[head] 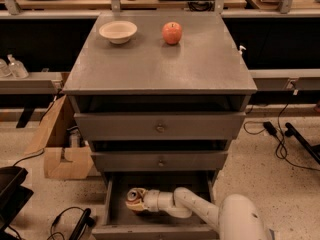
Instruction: Place coke can into bottom drawer
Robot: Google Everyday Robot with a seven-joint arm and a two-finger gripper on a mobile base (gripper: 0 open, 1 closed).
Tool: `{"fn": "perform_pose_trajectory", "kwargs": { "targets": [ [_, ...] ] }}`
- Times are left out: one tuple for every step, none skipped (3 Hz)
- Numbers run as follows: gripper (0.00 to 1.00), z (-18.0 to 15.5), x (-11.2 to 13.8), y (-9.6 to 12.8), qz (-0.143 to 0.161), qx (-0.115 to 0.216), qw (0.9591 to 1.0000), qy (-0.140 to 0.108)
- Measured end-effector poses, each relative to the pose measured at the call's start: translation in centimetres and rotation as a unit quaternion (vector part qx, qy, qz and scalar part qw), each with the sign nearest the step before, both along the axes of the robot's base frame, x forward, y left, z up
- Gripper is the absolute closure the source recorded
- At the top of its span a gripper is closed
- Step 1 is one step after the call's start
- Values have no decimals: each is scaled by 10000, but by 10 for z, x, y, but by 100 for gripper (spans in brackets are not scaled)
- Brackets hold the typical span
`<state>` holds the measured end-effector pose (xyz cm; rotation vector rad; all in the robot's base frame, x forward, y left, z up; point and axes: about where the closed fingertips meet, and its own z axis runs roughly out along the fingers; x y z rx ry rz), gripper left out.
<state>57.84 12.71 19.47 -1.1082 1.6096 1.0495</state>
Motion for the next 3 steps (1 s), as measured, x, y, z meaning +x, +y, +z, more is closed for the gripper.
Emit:
{"fn": "perform_pose_trajectory", "kwargs": {
  "targets": [
    [28,0,-1,3,20,12,10000,8],
    [4,0,-2,5,33,19,10000,12],
    [0,0,-3,6,40,23,10000,15]
  ]
}}
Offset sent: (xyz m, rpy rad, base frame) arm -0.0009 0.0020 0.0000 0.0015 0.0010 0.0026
